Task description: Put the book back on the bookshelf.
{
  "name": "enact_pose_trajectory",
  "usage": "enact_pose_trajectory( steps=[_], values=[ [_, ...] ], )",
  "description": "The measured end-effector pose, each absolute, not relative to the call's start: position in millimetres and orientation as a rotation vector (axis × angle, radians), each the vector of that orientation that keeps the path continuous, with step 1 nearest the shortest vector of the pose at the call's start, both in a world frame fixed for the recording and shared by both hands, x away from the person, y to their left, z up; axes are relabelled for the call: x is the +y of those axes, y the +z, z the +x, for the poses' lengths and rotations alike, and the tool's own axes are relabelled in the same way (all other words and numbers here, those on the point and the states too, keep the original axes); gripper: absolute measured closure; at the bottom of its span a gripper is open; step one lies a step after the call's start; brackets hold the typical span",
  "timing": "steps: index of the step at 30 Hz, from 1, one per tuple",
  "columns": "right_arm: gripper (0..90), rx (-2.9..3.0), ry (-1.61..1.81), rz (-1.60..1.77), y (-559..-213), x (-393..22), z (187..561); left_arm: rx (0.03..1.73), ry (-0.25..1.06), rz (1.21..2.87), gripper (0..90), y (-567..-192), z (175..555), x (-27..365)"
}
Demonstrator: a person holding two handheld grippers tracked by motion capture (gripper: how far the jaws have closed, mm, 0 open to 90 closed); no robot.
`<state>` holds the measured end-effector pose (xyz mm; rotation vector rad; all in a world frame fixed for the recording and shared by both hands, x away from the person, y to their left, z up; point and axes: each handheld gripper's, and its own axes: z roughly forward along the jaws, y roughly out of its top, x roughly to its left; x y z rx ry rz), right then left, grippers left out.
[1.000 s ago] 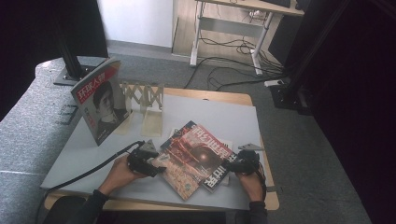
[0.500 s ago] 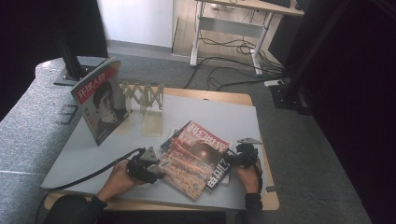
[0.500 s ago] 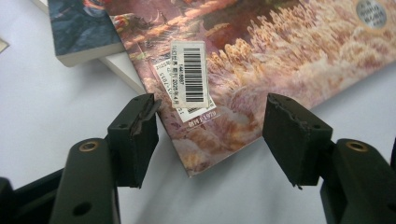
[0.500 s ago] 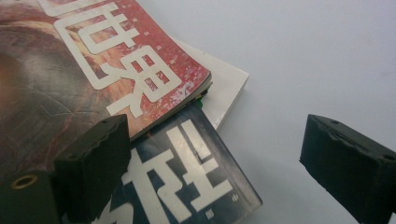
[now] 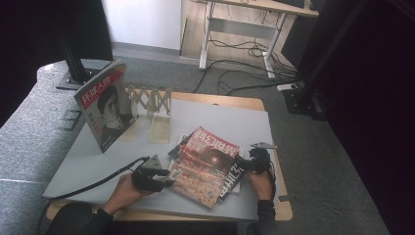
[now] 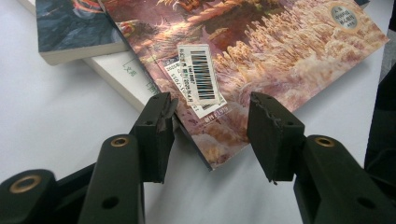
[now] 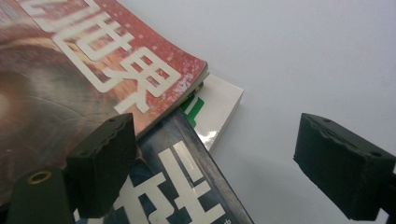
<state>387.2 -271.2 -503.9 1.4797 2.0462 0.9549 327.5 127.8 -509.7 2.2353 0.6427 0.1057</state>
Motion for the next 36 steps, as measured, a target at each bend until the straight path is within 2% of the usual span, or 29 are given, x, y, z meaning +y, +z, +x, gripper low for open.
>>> enact_pose_trajectory(
  steps=[11, 15, 18, 22, 25, 27, 29, 36],
  values=[
    [12.5, 2.078, 0.976, 1.466, -506, -270, 389, 0.654, 0.133, 2.173, 52.8, -512, 329, 118],
    [12.5, 2.081, 0.974, 1.458, -505, -269, 389, 0.602, 0.223, 2.231, 51.2, -507, 328, 110],
    [12.5, 2.082, 0.974, 1.453, -506, -270, 388, 0.607, 0.178, 2.227, 52.2, -504, 331, 114],
    [12.5, 2.082, 0.98, 1.455, -506, -271, 386, 0.582, 0.18, 2.255, 52.8, -502, 327, 118],
    [12.5, 2.085, 0.978, 1.449, -506, -272, 385, 0.569, 0.172, 2.252, 56.2, -501, 323, 122],
    [12.5, 2.085, 0.977, 1.448, -506, -272, 384, 0.582, 0.114, 2.23, 63.8, -504, 324, 128],
    [12.5, 2.087, 0.975, 1.445, -506, -272, 383, 0.586, 0.092, 2.226, 64.7, -505, 325, 131],
    [12.5, 2.098, 0.978, 1.439, -506, -272, 383, 0.574, 0.158, 2.251, 70.9, -511, 321, 128]
  ],
)
